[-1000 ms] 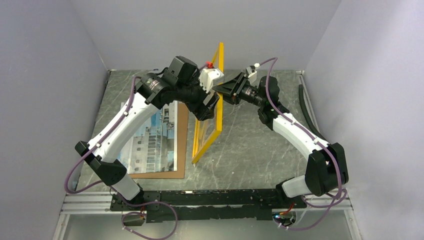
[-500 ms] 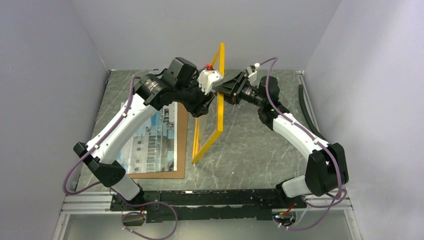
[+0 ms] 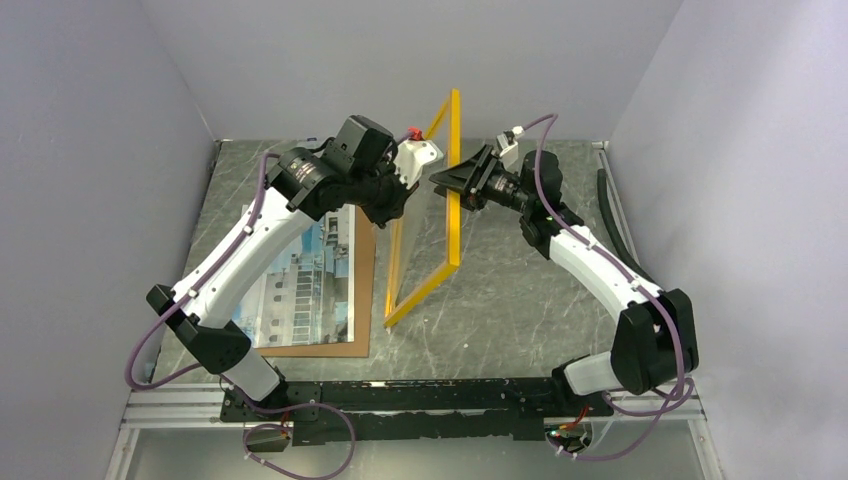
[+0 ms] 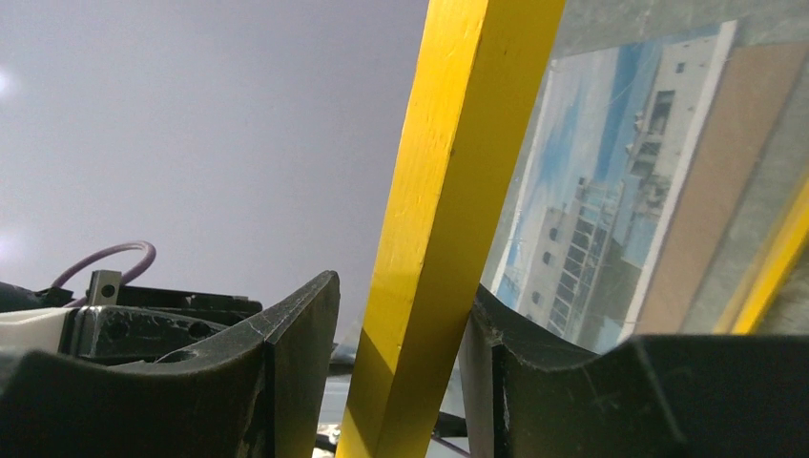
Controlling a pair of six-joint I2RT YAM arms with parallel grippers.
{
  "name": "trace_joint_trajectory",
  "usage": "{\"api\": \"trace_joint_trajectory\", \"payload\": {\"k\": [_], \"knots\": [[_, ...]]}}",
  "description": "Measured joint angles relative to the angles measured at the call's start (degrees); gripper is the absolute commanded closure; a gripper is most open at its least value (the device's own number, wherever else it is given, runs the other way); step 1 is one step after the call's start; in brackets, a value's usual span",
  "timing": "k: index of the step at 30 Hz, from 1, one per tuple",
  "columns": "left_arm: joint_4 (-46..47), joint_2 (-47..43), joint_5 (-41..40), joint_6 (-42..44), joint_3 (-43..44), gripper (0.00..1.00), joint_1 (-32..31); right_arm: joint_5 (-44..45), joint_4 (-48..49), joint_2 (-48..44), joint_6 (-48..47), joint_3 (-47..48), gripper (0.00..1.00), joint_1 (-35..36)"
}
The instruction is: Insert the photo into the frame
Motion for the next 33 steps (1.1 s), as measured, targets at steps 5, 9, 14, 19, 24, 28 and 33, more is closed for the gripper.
{"api": "trace_joint_trajectory", "payload": {"k": [5,9,14,19,24,28,33], "knots": [[0.0,0.0,-1.7,0.1,0.0,0.97,0.0,-0.5,-4.9,-1.6,-3.7,0.2,0.49,-2.0],[0.0,-0.6,-2.5,0.7,-0.1,0.97,0.0,-1.0,-8.6,-3.4,-6.4,0.2,0.50,-4.0],[-0.9,-1.6,-3.2,1.5,0.3,0.97,0.0,-1.2,-13.6,-5.1,-10.6,0.0,0.50,-6.1],[-1.8,-1.6,-2.8,1.7,2.5,0.97,0.0,-0.7,-17.9,-6.6,-14.3,-0.7,0.53,-7.9],[-2.7,-1.8,-2.8,1.6,4.2,0.97,0.0,0.5,-22.2,-7.0,-17.8,-0.7,0.54,-9.5],[-2.7,-2.6,-3.4,1.8,4.2,0.97,0.0,2.3,-26.6,-7.0,-21.6,-0.7,0.55,-10.2],[-2.2,-4.5,-5.7,3.9,4.3,0.97,0.0,4.8,-30.7,-7.2,-25.0,-1.0,0.57,-10.6]]}}
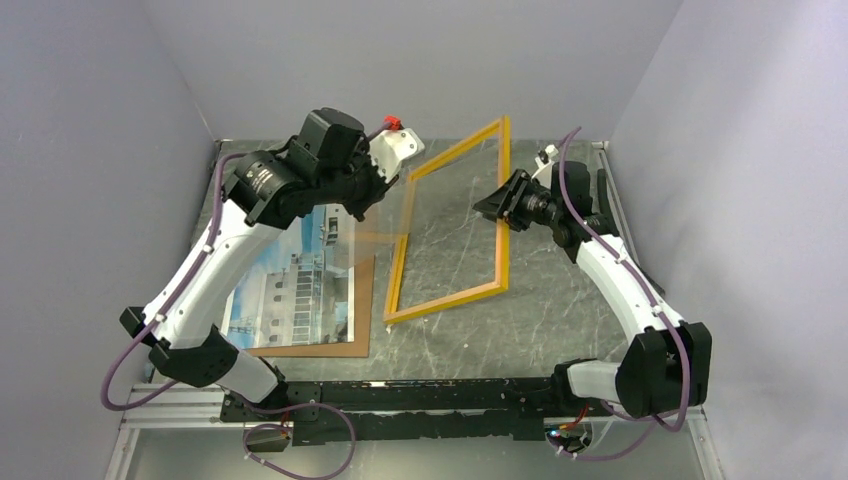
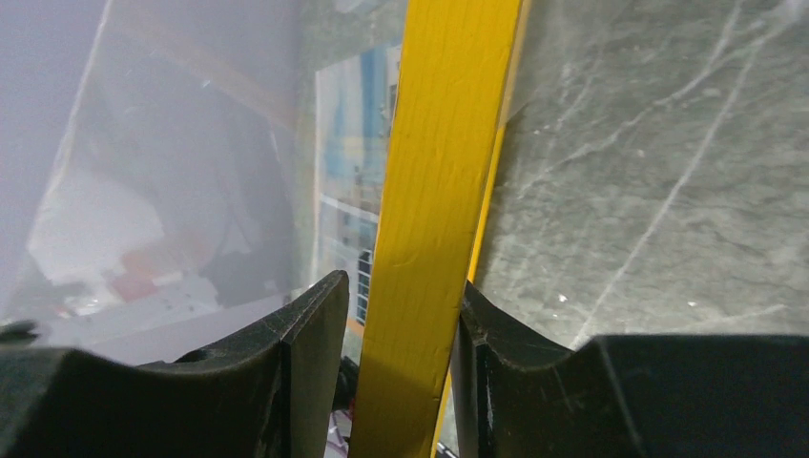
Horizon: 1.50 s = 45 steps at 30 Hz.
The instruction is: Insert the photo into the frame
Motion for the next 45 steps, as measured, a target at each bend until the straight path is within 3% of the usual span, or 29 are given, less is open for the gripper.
{"api": "trace_joint_trajectory", "payload": {"k": [12,33,37,40,45], "knots": [[4.8,-5.6,-6.6,6.3,-0.5,0.97,0.0,5.1,-1.5,1.5,-4.4,-9.4,0.74,-0.4],[12.3,-9.9,-10.4,12.2,-4.5,0.97,0.0,14.4,3.5,15.3,-13.5,-12.9,0.77,-0.4],[13.8,-10.9,-10.6,11.6,-6.3,0.97,0.0,17.8,3.4,16.8,-15.2,-13.1,0.71,0.0],[14.8,-11.5,-10.7,11.4,-7.4,0.97,0.0,20.2,2.5,17.7,-16.7,-13.1,0.54,0.0],[16.3,-11.6,-11.2,11.0,-7.7,0.97,0.0,22.9,1.4,17.9,-16.6,-12.1,0.38,0.2]]}}
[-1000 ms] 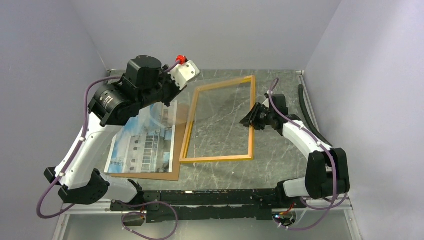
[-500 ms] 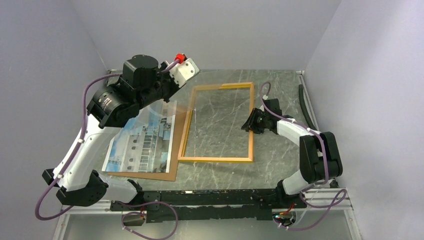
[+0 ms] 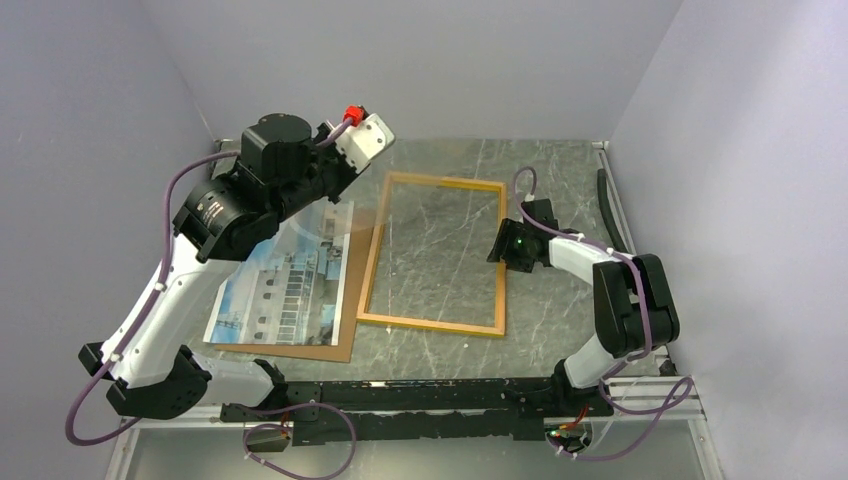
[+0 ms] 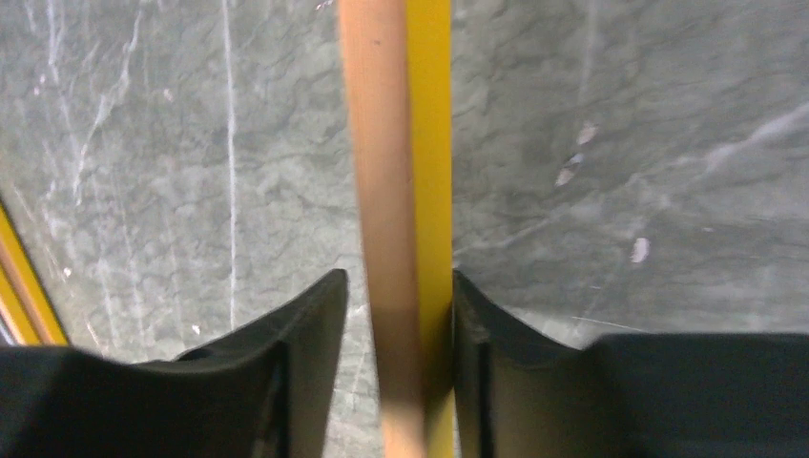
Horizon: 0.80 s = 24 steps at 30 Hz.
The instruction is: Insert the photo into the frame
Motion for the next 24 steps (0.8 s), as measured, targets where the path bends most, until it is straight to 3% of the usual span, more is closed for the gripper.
{"api": "trace_joint_trajectory", "payload": {"k": [11,17,24], "knots": [[5.1,-0.6,-4.5,1.7,-1.0,0.97,0.0,12.5,-7.1,-1.7,-0.2,2.3,0.16,4.5],[8.7,-2.3,-9.2,4.8,-3.2,0.97,0.0,17.7,-8.2,-1.4,2.8,10.7,0.12,20.9],[8.9,-3.8,-13.1,6.4,-4.2,0.97,0.0,20.5,-2.6,13.7,4.3,30.0,0.07,36.9]]}}
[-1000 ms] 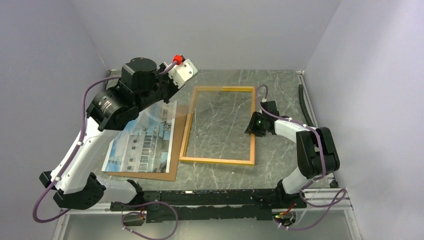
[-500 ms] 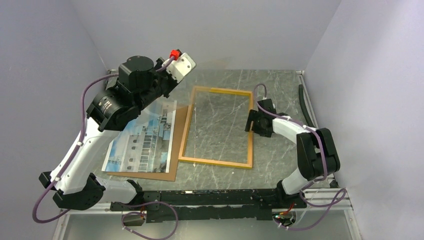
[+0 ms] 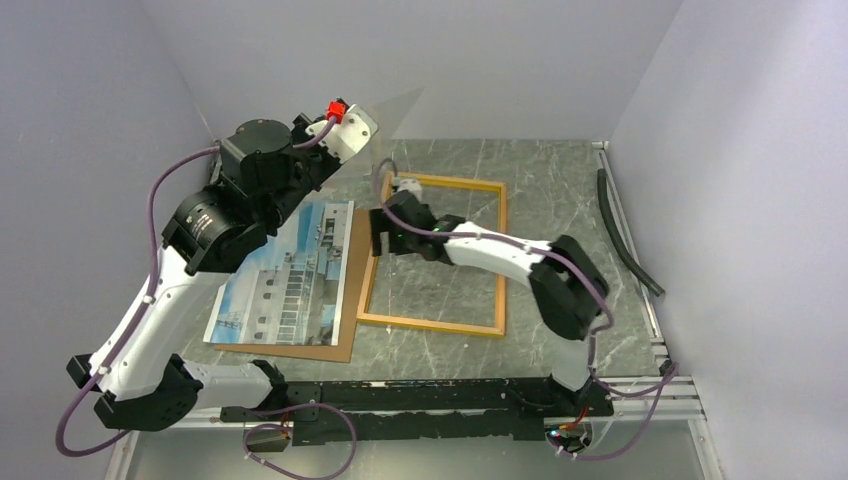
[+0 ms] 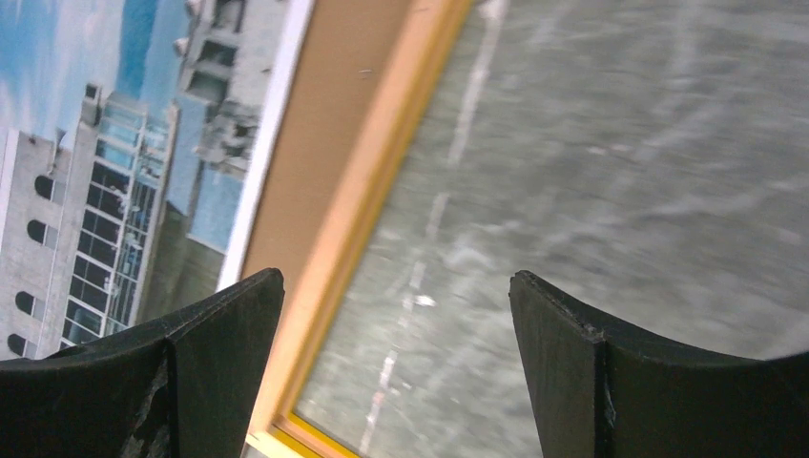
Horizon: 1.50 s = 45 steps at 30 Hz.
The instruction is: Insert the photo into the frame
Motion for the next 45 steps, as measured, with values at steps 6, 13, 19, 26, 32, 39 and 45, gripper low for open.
{"api": "trace_joint_trajectory", "payload": {"k": [6,13,19,26,32,39,45], "knots": [[-0.8,-1.6,-2.4,0.9,-1.0,0.97,0.0,1.3,1.2,13.4,0.0,9.0,0.10,4.7],[-3.2,-3.0,-3.7,1.4,-1.1,0.97,0.0,4.9,1.2,18.2,-0.1,10.9,0.30,5.0],[-3.9,-3.3,-3.9,1.9,-1.2,0.97,0.0,5.5,6.6,17.1,2.1,7.0,0.53,5.2],[-5.4,-3.3,-2.7,0.6,-1.2,0.97,0.0,5.4,10.6,10.4,6.7,-3.7,0.67,5.5],[-6.0,-3.1,-1.0,-0.7,-1.3,0.97,0.0,5.9,11.2,8.7,10.4,-6.1,0.63,5.9],[-6.2,-2.2,0.9,-3.0,-2.0,0.97,0.0,4.6,10.7,8.7,12.0,-5.0,0.22,5.6],[-7.7,-2.2,3.3,-6.9,-5.5,0.97,0.0,-2.8,9.7,0.5,15.4,-7.6,0.00,-0.7]]}}
